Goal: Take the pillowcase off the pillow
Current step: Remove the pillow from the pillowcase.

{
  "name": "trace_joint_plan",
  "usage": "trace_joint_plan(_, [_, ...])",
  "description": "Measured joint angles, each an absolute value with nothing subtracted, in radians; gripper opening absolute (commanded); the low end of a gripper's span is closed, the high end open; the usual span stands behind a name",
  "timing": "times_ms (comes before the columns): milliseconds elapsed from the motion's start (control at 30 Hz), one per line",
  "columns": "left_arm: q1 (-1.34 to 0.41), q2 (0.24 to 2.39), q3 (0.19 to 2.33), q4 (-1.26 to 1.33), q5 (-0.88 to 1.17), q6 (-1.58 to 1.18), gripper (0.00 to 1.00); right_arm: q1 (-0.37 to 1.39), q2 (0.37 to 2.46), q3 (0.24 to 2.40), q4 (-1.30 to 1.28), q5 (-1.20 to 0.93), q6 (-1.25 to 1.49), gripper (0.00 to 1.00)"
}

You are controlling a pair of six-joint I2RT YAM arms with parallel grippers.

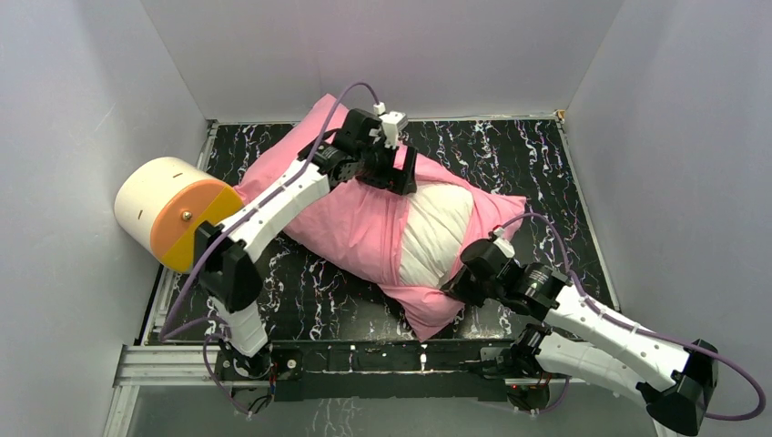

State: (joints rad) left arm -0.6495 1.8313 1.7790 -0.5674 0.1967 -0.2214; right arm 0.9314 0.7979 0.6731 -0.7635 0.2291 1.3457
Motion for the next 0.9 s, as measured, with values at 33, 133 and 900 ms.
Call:
trace_joint_plan(33, [-0.649,1.794,1.743,-0.558,0.198,-0.224,0.98,0.932,0.802,0.669,-0.755,0.228,1.352,0.04])
trace_joint_plan(133, [-0.65,1.651,1.622,-0.556,0.171,-0.239,0.98,0.933,0.832,0.653,-0.719,0.228,1.364,0.04])
trace_joint_plan(900, [-0.946,1.496,1.32,-0.621,-0.245,-0.398,0.0,0.932,0.919,0.657,-0.662,0.242,1.359,0.04])
